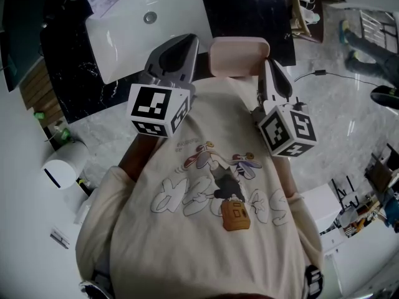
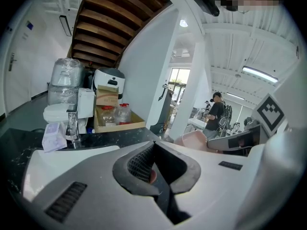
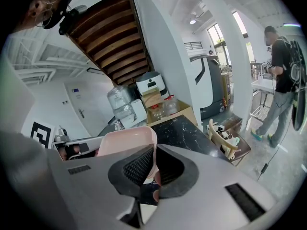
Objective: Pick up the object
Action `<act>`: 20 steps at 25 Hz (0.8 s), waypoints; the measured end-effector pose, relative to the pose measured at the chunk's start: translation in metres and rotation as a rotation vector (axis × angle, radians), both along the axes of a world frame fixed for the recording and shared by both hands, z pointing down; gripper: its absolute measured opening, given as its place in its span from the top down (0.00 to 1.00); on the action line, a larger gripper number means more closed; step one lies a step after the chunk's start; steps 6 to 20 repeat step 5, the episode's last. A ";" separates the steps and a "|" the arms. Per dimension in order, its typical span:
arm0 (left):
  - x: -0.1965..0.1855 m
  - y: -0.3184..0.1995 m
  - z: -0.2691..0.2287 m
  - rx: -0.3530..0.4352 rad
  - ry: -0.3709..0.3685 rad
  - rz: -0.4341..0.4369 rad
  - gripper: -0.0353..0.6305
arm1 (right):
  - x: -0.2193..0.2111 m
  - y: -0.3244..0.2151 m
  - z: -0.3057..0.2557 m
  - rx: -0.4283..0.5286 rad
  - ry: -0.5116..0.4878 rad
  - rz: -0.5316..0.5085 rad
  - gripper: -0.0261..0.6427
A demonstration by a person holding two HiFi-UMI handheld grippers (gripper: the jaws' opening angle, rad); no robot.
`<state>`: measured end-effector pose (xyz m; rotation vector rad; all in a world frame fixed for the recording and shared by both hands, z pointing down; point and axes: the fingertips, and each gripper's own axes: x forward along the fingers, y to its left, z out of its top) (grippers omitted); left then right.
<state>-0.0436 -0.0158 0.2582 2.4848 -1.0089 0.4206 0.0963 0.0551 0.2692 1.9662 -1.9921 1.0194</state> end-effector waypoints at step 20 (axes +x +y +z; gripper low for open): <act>-0.001 0.002 0.000 0.004 0.001 0.006 0.93 | -0.003 0.002 0.000 0.001 0.003 -0.004 0.92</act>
